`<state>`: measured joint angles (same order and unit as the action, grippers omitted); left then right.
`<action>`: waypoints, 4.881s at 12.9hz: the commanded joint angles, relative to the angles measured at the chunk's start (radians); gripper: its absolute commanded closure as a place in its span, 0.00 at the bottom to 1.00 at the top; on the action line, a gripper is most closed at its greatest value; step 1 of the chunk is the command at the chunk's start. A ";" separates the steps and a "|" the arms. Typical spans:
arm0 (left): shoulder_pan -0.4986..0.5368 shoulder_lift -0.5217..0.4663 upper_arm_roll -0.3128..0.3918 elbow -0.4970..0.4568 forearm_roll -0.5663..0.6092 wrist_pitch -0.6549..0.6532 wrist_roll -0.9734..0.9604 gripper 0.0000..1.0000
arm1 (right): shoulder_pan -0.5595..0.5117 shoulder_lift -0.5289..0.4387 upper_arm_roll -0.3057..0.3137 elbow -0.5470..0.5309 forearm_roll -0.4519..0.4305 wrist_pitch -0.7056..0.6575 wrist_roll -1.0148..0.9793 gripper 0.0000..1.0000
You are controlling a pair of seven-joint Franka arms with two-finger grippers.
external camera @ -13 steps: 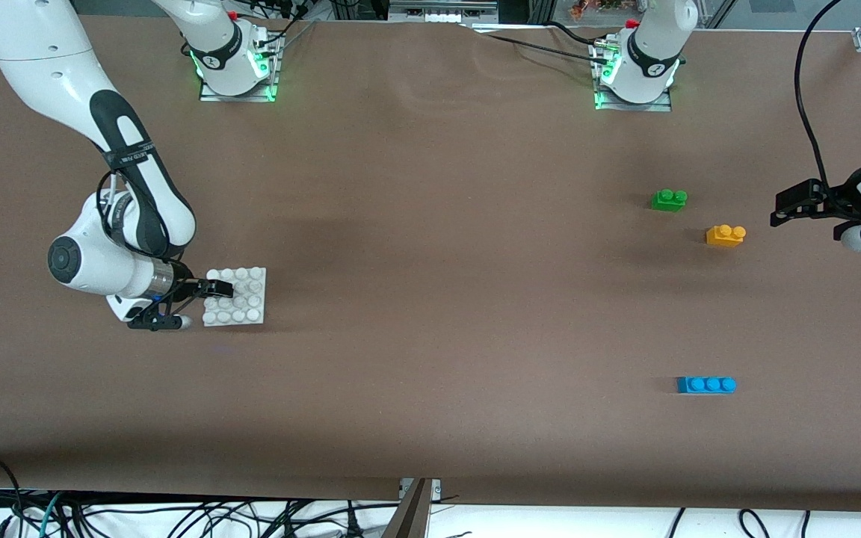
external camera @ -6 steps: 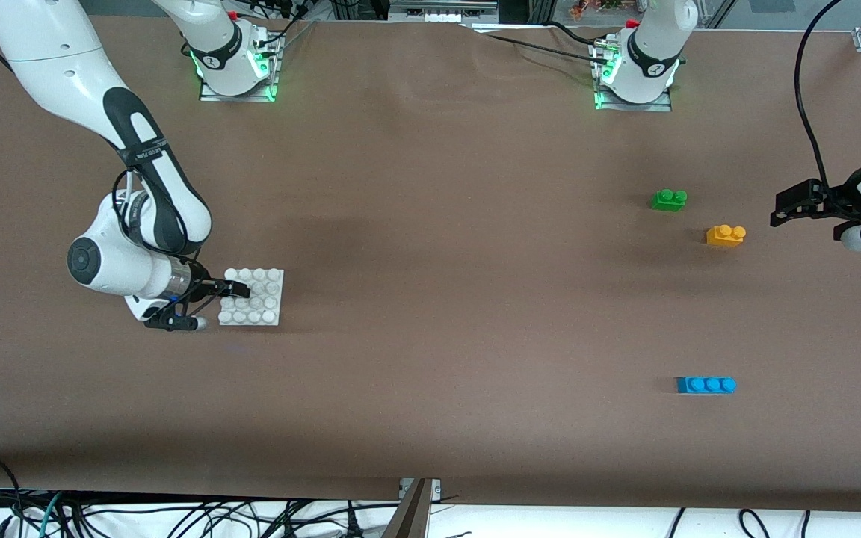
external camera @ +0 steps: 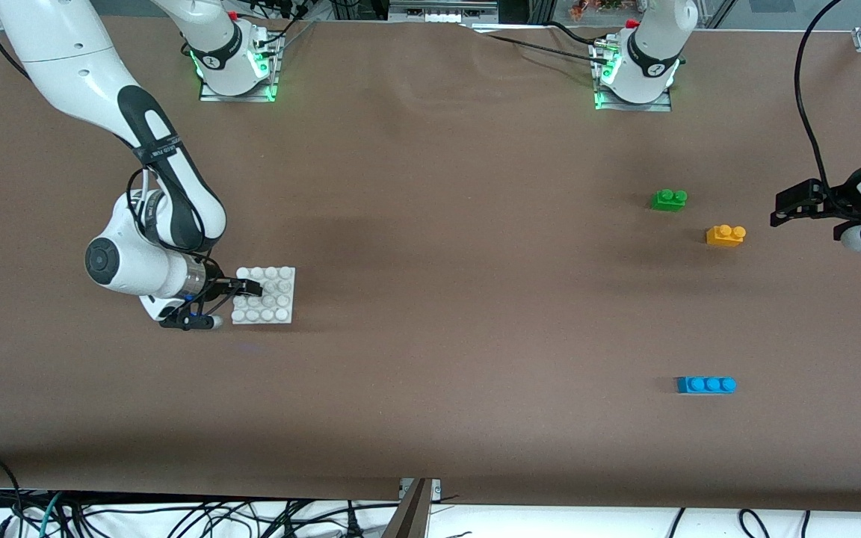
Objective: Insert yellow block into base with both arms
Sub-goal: 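Slide the white base plate across the table with the right gripper, then keep sliding the base plate toward the table's middle with the right gripper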
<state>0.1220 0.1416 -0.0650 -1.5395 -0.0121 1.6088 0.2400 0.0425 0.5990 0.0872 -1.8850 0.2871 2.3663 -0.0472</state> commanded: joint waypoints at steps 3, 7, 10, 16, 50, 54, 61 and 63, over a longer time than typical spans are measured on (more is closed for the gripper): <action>0.001 0.012 -0.001 0.033 0.001 -0.023 0.019 0.00 | 0.031 0.033 0.011 0.046 0.026 -0.002 0.050 0.47; 0.001 0.012 0.001 0.033 0.001 -0.024 0.019 0.00 | 0.057 0.051 0.011 0.072 0.055 -0.002 0.052 0.47; 0.001 0.012 0.001 0.033 0.001 -0.024 0.021 0.00 | 0.079 0.059 0.014 0.087 0.063 -0.002 0.061 0.47; 0.001 0.012 0.001 0.033 0.001 -0.024 0.021 0.00 | 0.132 0.076 0.017 0.121 0.063 -0.002 0.148 0.46; 0.002 0.012 0.005 0.033 0.001 -0.026 0.024 0.00 | 0.404 0.208 0.017 0.316 0.076 0.011 0.362 0.46; 0.002 0.012 0.005 0.033 0.001 -0.026 0.024 0.00 | 0.431 0.229 0.017 0.345 0.089 0.013 0.391 0.46; 0.002 0.012 0.004 0.033 0.001 -0.026 0.024 0.00 | 0.467 0.261 0.017 0.374 0.106 0.053 0.405 0.46; 0.002 0.012 0.005 0.033 0.001 -0.026 0.024 0.00 | 0.484 0.269 0.017 0.386 0.113 0.057 0.418 0.46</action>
<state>0.1242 0.1416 -0.0635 -1.5394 -0.0121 1.6088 0.2401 0.4956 0.8068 0.1045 -1.5436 0.3768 2.3946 0.3529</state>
